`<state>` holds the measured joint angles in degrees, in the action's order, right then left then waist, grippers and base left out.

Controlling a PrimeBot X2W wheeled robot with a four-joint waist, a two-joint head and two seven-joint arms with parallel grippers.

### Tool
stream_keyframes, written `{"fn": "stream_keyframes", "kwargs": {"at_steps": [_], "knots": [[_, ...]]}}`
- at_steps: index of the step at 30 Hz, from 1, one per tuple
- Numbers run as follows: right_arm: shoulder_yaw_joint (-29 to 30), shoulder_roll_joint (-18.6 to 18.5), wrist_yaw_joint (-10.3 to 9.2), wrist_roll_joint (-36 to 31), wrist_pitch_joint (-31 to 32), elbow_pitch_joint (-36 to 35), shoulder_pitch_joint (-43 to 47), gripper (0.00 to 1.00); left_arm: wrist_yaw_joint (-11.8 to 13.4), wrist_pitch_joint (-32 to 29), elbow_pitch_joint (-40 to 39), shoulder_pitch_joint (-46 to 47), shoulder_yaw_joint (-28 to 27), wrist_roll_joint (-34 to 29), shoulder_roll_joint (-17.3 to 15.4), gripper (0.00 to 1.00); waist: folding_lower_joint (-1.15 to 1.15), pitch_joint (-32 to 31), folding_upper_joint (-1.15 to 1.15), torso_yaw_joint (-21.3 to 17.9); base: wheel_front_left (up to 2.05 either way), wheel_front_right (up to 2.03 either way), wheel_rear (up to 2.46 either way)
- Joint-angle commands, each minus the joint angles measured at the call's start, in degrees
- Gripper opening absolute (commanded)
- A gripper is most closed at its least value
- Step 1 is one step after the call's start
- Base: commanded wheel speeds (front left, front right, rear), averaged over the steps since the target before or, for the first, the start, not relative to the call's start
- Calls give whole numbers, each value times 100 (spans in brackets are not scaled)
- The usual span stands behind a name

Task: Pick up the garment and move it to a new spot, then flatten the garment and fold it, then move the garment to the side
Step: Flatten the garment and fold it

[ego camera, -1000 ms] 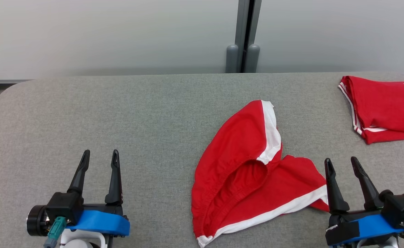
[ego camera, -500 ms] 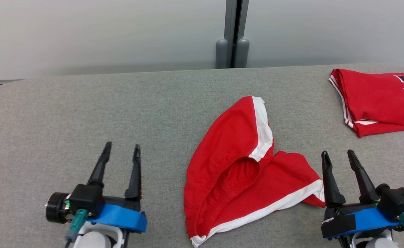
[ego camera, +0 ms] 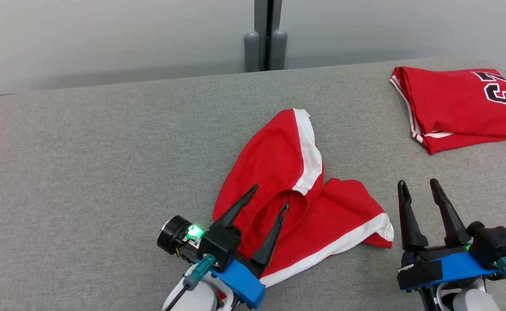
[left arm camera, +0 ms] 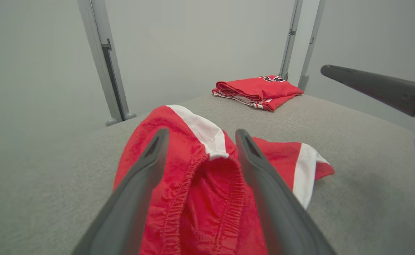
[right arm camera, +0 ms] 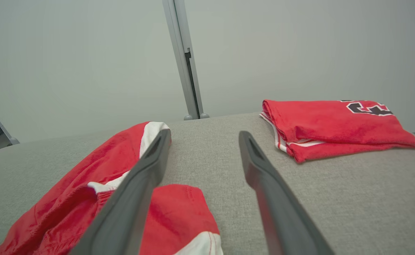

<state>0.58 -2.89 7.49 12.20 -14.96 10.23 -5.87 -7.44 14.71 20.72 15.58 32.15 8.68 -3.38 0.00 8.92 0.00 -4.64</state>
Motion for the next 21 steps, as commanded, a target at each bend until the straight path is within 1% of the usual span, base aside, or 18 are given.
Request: {"fn": "stream_keyframes", "kwargs": {"at_steps": [1, 6, 9, 15, 21], "knots": [[-3, -1, 1, 11, -27, -3, -69, 100, -2, 3, 62, 165, 96, 49, -23, 100, 0, 39, 0, -33, 0, 0, 0], [4, -3, 1, 49, -29, -51, -145, 100, -3, -37, 522, 488, 707, 272, -66, 100, 0, 234, 0, -223, 0, 0, 0], [-2, -3, 1, 81, -28, -71, -223, 100, -3, -50, 817, 679, 970, 415, -74, 100, 0, 343, 0, -333, 0, 0, 0], [-61, -2, 2, 157, -29, -94, -357, 100, -4, -29, 1455, 1137, 1267, 649, -107, 100, 0, 565, 0, -551, 0, 0, 0], [-129, -1, 1, 235, -29, -122, -470, 100, -3, 11, 1976, 1677, 1489, 850, -68, 100, 0, 797, 0, -719, 0, 0, 0]]}}
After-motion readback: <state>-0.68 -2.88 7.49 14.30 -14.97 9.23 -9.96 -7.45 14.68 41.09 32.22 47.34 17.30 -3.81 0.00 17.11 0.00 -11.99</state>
